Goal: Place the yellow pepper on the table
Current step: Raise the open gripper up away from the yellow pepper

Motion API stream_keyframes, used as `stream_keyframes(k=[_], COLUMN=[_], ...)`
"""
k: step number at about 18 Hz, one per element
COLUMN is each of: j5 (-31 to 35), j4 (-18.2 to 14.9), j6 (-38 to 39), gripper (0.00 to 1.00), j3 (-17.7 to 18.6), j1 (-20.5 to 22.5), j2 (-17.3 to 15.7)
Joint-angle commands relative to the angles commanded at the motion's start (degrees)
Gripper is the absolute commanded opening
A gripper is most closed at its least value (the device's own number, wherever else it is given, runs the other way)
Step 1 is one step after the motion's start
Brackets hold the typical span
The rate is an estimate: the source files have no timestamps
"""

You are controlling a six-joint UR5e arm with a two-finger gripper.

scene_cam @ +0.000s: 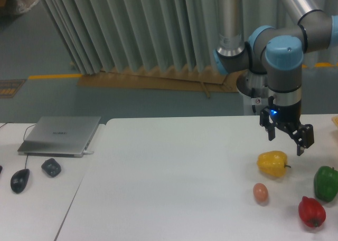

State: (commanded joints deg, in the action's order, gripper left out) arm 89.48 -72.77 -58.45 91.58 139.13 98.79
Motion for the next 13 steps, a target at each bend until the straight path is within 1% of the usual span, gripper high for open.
stream_keyframes(k=[2, 4, 7, 10, 12, 13], j5=[-1.76, -1.76, -1.59, -1.85, -1.5, -1.5], j4=[-0.27, -2.8, -8.25, -12.99, -16.94, -18.27], j6=[0.09, 0.09, 0.0, 0.0, 0.0, 0.0], gripper=[1.0, 1.0, 1.0, 1.0, 1.0, 1.0], j3=[0.0, 0.0, -0.09, -0.18, -0.26, -0.26], j1=[0.0, 0.0, 0.17, -0.61, -1.93, -2.2], j2=[-0.79, -1.41, -3.77, -6.5, -6.68, -6.77])
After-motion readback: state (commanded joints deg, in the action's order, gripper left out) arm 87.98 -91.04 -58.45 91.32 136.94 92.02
